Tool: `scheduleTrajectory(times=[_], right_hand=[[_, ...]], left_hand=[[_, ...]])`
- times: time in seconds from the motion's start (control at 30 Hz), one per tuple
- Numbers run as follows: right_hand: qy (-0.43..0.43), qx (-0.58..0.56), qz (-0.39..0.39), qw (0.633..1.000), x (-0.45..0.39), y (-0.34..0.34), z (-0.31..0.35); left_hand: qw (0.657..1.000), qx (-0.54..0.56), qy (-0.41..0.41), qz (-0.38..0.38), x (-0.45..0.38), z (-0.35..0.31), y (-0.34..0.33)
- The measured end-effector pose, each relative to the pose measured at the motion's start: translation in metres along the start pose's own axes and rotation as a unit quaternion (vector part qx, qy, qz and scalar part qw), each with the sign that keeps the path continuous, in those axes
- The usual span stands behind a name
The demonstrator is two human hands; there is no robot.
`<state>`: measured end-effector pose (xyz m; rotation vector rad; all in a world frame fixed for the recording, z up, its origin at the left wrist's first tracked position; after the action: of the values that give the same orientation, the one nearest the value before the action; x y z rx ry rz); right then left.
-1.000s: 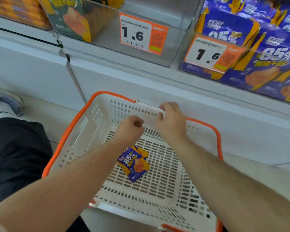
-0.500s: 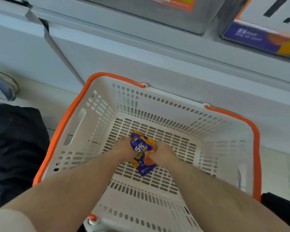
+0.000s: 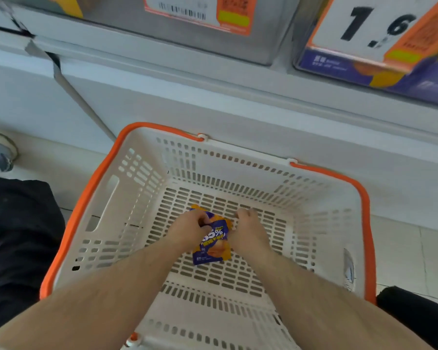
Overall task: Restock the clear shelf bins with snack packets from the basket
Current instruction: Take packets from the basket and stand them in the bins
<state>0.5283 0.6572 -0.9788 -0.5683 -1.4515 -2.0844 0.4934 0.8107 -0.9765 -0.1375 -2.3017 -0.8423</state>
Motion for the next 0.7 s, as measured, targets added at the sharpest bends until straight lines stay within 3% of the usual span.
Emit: scheduleTrajectory(times=[0.1, 0.2, 0.33, 0.57, 0.7], right_hand=[[0.131, 0.09, -0.103, 0.982, 0.018, 0.048, 0.022], [0.2, 0.191, -0.125, 0.953, 0.042, 0.087, 0.038], [0.165, 0.203, -0.149, 0.953, 0.075, 0.146, 0.039], [0.132, 0.171, -0.238, 0.947, 0.138, 0.238, 0.017], [0.12, 0.167, -0.337, 0.919, 0.175, 0.289, 0.0]], left_hand=[[0.998, 0.017, -0.045, -0.034, 0.011, -0.039, 0.009], [0.991, 0.069, -0.093, -0.069, 0.027, -0.085, 0.017], [0.969, 0.155, -0.154, -0.112, 0.054, -0.144, 0.031], [0.926, 0.209, -0.281, -0.14, 0.107, -0.239, 0.045], [0.899, 0.226, -0.348, -0.14, 0.135, -0.295, 0.05]])
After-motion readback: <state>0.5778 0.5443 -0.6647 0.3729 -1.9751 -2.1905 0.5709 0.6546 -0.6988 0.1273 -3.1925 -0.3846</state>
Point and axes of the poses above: each hand's wrist, its own x-axis away from the middle knuckle, its own y-axis out of the back of the hand, z = x × y, the point moved 5 cm from there along -x, towards the middle knuckle, and after that the axes turned 5 degrees about x, right-handed, at the moved point
